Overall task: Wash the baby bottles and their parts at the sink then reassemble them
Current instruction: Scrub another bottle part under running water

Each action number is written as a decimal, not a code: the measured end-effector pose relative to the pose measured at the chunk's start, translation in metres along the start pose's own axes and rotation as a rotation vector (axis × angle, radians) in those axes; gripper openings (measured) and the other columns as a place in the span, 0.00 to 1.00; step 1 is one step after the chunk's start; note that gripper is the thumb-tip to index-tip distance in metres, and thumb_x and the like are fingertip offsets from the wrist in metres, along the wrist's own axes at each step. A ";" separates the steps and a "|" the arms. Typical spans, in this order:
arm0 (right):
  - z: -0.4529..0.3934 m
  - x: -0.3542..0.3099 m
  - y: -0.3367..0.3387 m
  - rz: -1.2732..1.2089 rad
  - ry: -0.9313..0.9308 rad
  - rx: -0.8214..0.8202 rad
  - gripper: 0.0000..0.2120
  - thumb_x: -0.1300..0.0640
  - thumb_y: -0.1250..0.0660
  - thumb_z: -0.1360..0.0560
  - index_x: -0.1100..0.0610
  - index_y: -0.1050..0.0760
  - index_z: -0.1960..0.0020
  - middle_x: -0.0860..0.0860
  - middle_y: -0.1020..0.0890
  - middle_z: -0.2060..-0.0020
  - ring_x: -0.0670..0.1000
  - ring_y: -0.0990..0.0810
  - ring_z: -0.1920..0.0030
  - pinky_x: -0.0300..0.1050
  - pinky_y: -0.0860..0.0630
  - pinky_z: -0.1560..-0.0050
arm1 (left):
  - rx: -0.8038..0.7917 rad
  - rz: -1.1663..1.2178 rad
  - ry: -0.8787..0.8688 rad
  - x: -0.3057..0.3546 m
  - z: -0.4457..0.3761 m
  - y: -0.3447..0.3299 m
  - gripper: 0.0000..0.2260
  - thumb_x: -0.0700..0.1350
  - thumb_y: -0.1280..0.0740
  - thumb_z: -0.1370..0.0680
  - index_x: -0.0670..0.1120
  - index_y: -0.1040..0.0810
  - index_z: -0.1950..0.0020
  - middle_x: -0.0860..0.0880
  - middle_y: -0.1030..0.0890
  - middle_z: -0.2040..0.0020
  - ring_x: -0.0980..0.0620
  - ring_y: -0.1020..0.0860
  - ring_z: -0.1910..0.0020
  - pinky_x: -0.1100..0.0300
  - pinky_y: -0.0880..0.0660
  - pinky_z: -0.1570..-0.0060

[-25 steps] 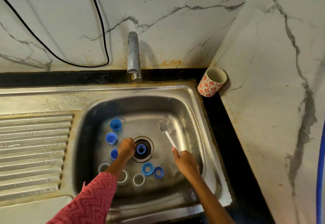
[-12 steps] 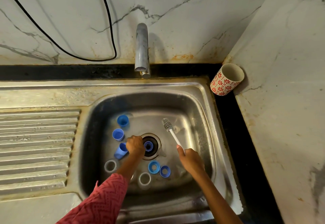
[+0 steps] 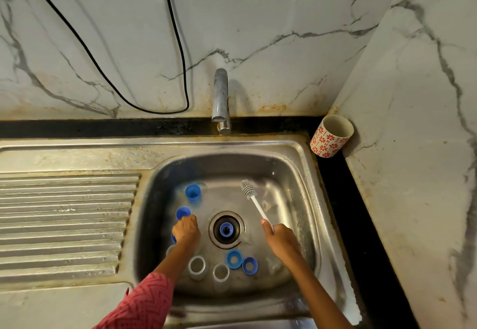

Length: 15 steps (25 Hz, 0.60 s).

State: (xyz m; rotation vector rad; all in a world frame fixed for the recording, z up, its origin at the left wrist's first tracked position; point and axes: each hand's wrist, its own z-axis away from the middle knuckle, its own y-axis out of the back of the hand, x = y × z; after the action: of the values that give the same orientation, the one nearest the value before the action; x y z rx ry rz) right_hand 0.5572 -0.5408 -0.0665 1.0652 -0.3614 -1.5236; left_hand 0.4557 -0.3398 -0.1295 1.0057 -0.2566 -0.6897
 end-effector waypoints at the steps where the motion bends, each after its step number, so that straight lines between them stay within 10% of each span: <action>1: 0.002 0.000 0.001 -0.004 0.006 0.004 0.24 0.41 0.51 0.19 0.53 0.37 0.69 0.47 0.30 0.72 0.44 0.33 0.71 0.38 0.41 0.73 | -0.003 0.006 0.000 -0.001 0.001 -0.001 0.13 0.39 0.44 0.20 0.45 0.29 0.37 0.47 0.23 0.39 0.48 0.23 0.41 0.55 0.25 0.44; 9: 0.006 0.015 0.001 -0.036 -0.004 0.018 0.24 0.39 0.51 0.20 0.54 0.33 0.66 0.47 0.29 0.71 0.48 0.29 0.69 0.40 0.36 0.71 | 0.018 0.057 -0.043 0.015 0.010 0.009 0.10 0.37 0.43 0.21 0.44 0.28 0.42 0.47 0.22 0.43 0.50 0.22 0.45 0.59 0.26 0.50; 15: -0.009 0.019 -0.016 -0.022 -0.030 -0.014 0.25 0.37 0.51 0.21 0.54 0.32 0.64 0.47 0.28 0.70 0.47 0.29 0.69 0.40 0.34 0.69 | -0.239 0.064 -0.406 0.049 -0.007 0.001 0.12 0.44 0.37 0.22 0.50 0.21 0.40 0.49 0.25 0.36 0.47 0.26 0.38 0.59 0.31 0.40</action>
State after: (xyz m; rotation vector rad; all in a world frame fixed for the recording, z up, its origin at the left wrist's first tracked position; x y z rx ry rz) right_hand 0.5564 -0.5504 -0.0908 1.0390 -0.3603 -1.5614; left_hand 0.4976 -0.3659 -0.1376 0.6211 -0.5446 -0.8420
